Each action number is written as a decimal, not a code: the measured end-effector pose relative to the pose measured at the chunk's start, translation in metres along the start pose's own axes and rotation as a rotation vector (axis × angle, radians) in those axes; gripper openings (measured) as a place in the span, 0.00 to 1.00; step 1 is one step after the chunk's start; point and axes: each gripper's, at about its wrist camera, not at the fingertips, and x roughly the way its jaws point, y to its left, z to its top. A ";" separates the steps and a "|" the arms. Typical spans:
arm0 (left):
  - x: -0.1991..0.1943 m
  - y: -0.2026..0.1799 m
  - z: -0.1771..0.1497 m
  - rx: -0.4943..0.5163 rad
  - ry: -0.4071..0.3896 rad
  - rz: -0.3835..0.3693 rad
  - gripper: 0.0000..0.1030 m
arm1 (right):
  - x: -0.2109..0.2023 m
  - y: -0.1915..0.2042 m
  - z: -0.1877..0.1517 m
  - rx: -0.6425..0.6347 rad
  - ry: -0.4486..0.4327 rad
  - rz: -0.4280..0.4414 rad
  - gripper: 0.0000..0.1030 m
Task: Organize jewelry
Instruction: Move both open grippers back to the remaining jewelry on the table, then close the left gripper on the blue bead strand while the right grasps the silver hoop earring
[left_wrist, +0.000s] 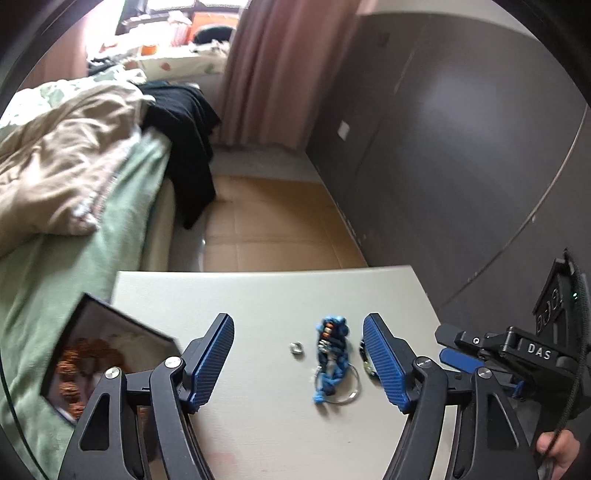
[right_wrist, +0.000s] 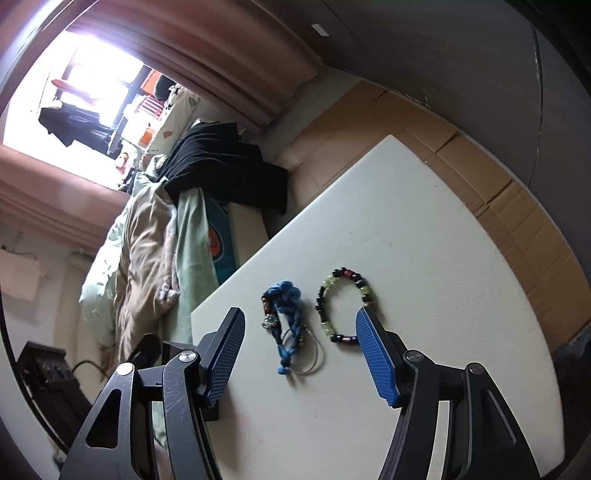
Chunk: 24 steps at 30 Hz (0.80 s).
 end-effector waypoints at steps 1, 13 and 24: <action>0.005 -0.004 0.001 0.009 0.011 -0.002 0.69 | -0.001 -0.002 0.001 -0.001 0.001 -0.009 0.62; 0.074 -0.029 -0.020 0.078 0.112 0.002 0.52 | 0.009 -0.037 0.006 0.101 0.052 -0.057 0.82; 0.095 -0.024 -0.044 0.101 0.195 0.018 0.16 | 0.008 -0.034 0.003 0.121 0.034 -0.064 0.82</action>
